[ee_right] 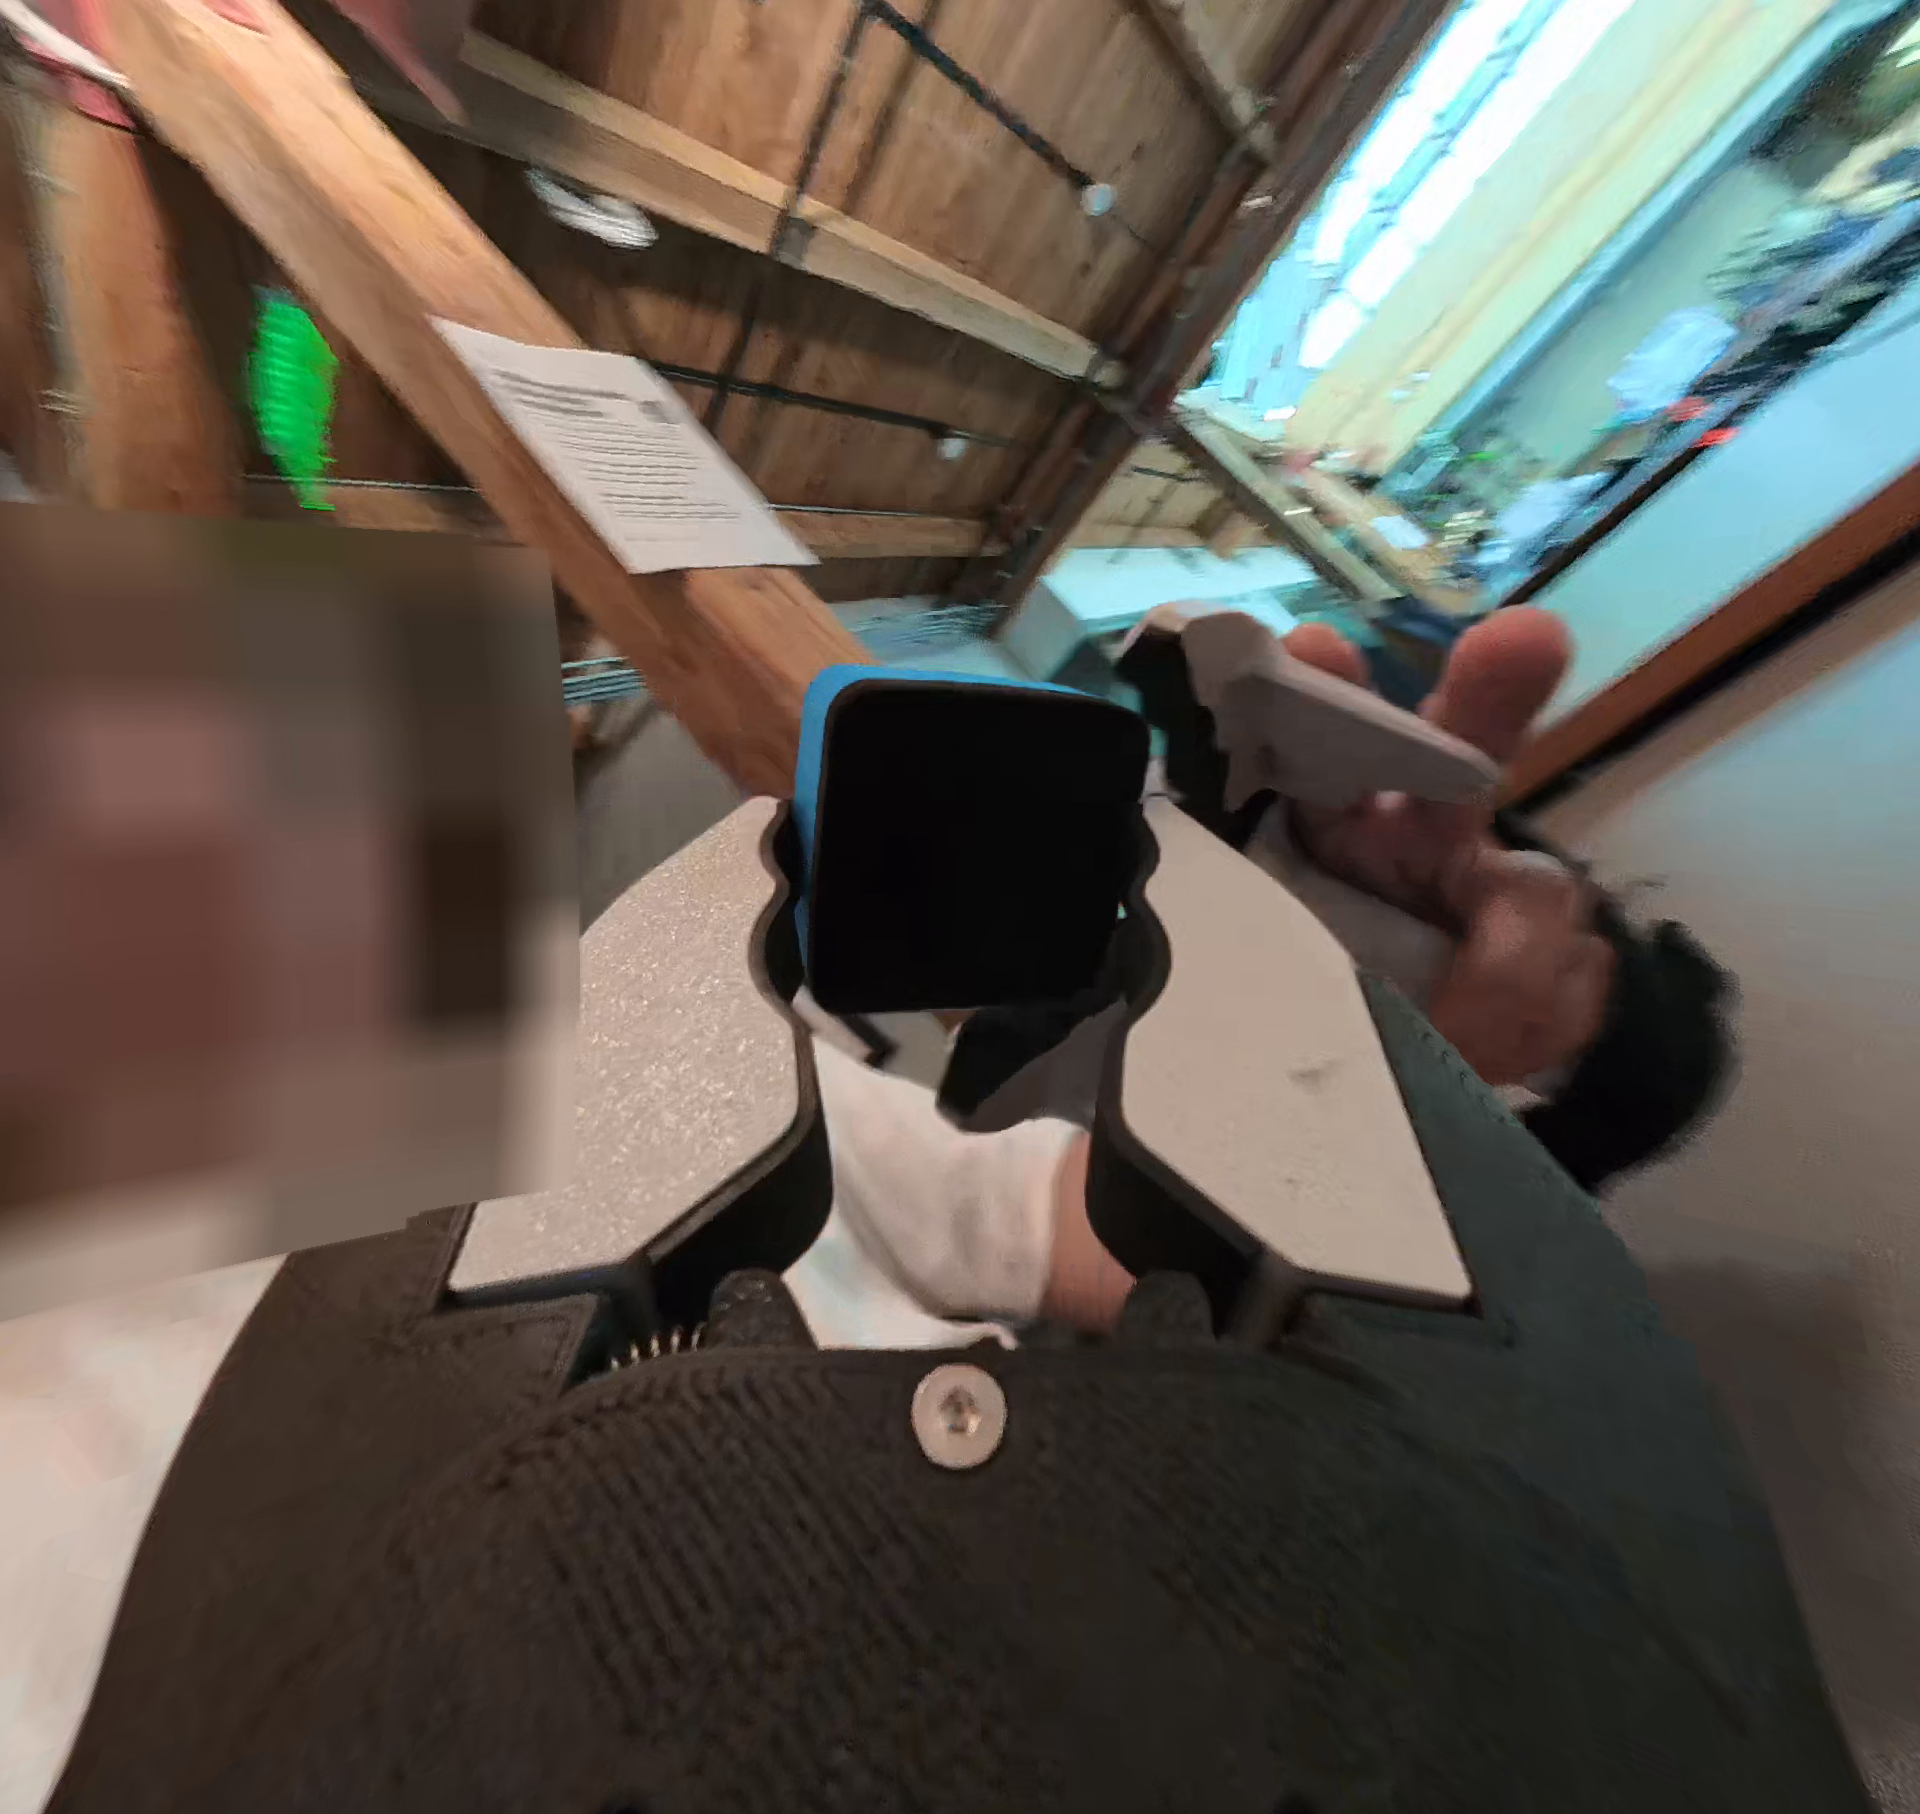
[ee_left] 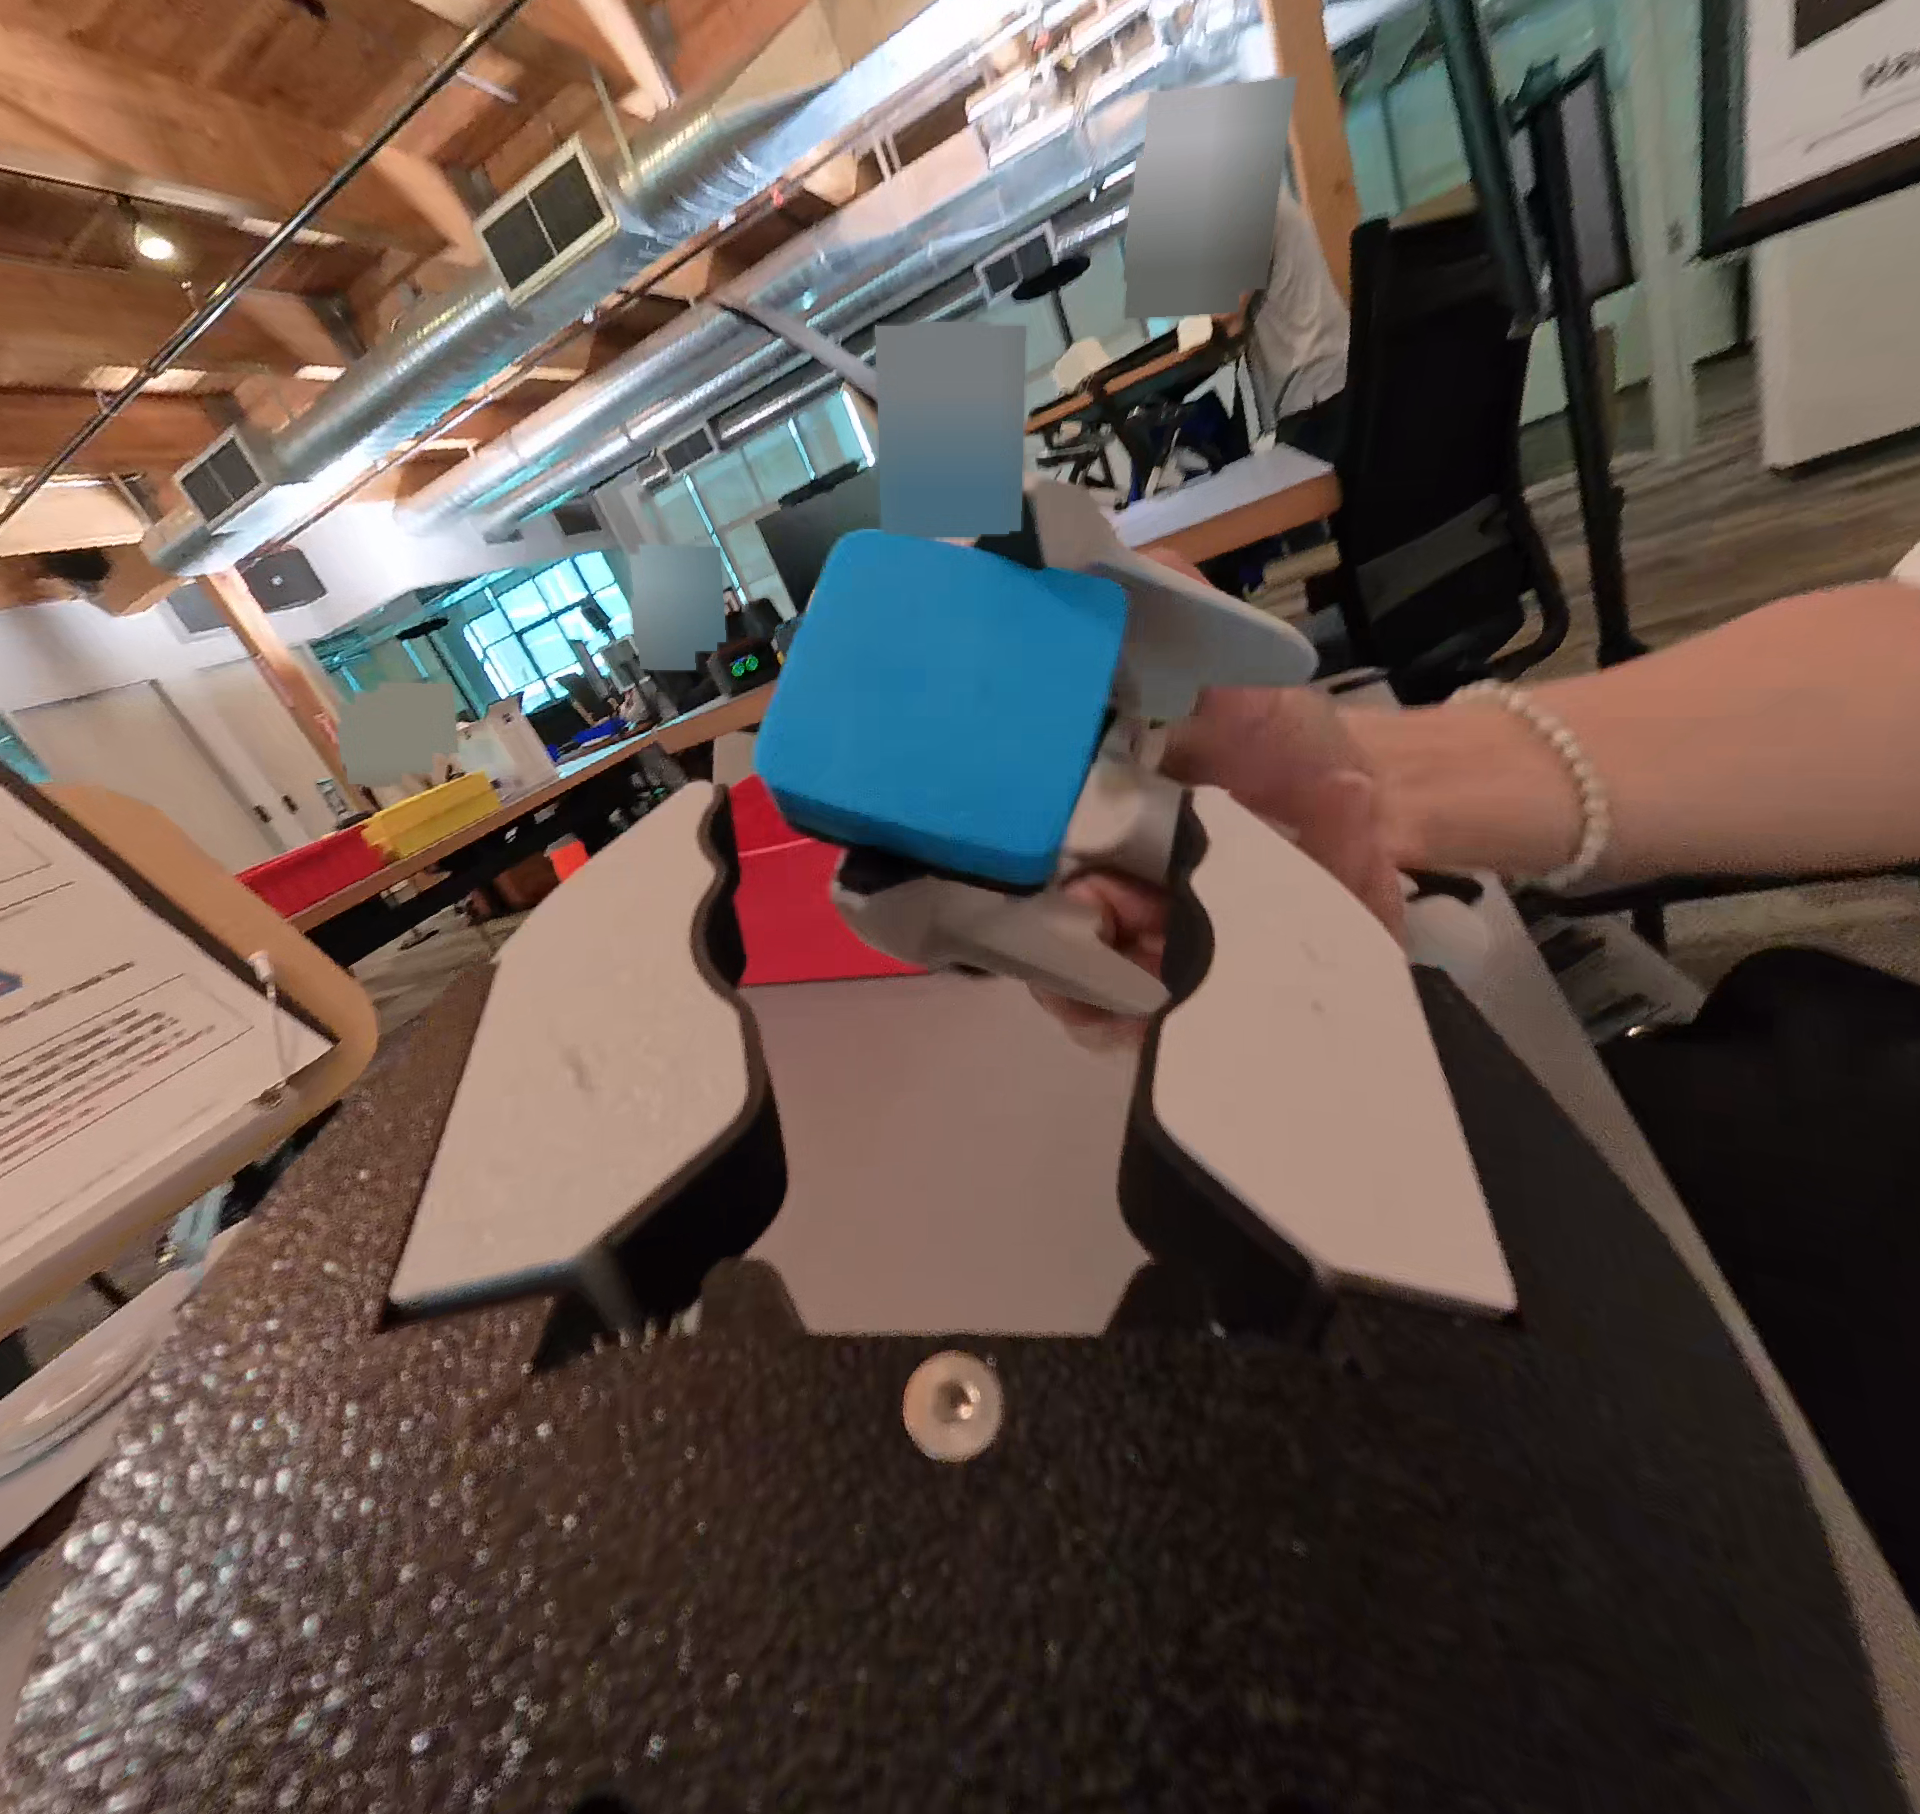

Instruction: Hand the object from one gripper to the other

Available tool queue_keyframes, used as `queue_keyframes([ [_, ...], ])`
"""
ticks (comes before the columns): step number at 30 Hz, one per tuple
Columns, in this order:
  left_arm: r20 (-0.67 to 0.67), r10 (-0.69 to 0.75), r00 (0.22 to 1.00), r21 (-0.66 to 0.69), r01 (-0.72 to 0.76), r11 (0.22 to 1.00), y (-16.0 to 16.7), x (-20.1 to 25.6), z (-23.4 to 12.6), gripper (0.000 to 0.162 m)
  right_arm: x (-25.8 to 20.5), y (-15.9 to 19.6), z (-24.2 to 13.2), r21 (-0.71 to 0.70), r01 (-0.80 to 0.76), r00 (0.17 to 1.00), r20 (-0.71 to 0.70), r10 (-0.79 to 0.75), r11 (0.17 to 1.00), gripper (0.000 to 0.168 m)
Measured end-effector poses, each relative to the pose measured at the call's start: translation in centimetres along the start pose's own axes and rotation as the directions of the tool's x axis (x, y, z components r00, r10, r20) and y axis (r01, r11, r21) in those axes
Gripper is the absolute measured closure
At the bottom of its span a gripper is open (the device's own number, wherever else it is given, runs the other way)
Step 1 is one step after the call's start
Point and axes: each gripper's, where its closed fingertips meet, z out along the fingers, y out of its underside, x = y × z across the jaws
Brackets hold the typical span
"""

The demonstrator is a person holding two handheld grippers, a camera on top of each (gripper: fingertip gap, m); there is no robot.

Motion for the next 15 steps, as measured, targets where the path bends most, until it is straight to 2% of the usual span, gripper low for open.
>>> queue_keyframes([
  [3,0.025,0.039,0.999,-0.082,-0.037,0.996,1.0,-0.7,-0.5,0.081,0.3,-2.9,-1.9,0.008,0.184,0.957,-0.231,-0.177,0.983,0.109],
  [4,0.037,0.040,0.998,-0.118,-0.035,0.992,1.6,-1.1,-0.7,0.081,0.2,-4.3,-3.1,-0.005,0.264,0.912,-0.324,-0.252,0.964,0.109],
  [5,0.050,0.034,0.998,-0.156,-0.026,0.987,2.1,-1.5,-0.9,0.082,0.3,-5.8,-4.7,-0.040,0.343,0.833,-0.450,-0.324,0.938,0.109],
  [6,0.068,0.024,0.997,-0.195,-0.010,0.981,2.7,-1.9,-1.1,0.083,0.4,-7.4,-6.9,-0.107,0.422,0.711,-0.577,-0.402,0.900,0.109],
  [8,0.114,-0.007,0.994,-0.271,0.038,0.962,3.8,-2.9,-1.5,0.085,0.2,-11.3,-13.1,-0.290,0.513,0.340,-0.796,-0.501,0.808,0.109],
  [10,0.144,-0.044,0.989,-0.339,0.091,0.937,4.8,-3.4,-1.8,0.085,-1.6,-15.4,-19.5,-0.422,0.510,-0.021,-0.877,-0.479,0.750,0.109],
  [11,0.154,-0.058,0.986,-0.370,0.112,0.922,5.2,-3.5,-1.9,0.085,-2.5,-16.9,-22.5,-0.468,0.463,-0.155,-0.879,-0.451,0.753,0.109],
  [13,0.164,-0.073,0.984,-0.431,0.138,0.892,6.1,-3.6,-2.1,0.082,-2.9,-18.8,-28.3,-0.516,0.274,-0.339,-0.841,-0.421,0.811,0.109],
  [14,0.167,-0.072,0.983,-0.462,0.143,0.875,6.4,-3.6,-2.3,0.081,-3.0,-19.8,-30.8,-0.523,0.192,-0.410,-0.811,-0.417,0.830,0.109],
  [15,0.174,-0.067,0.982,-0.494,0.146,0.857,6.8,-3.7,-2.4,0.081,-2.7,-20.8,-32.9,-0.516,0.135,-0.447,-0.794,-0.413,0.846,0.109],
])
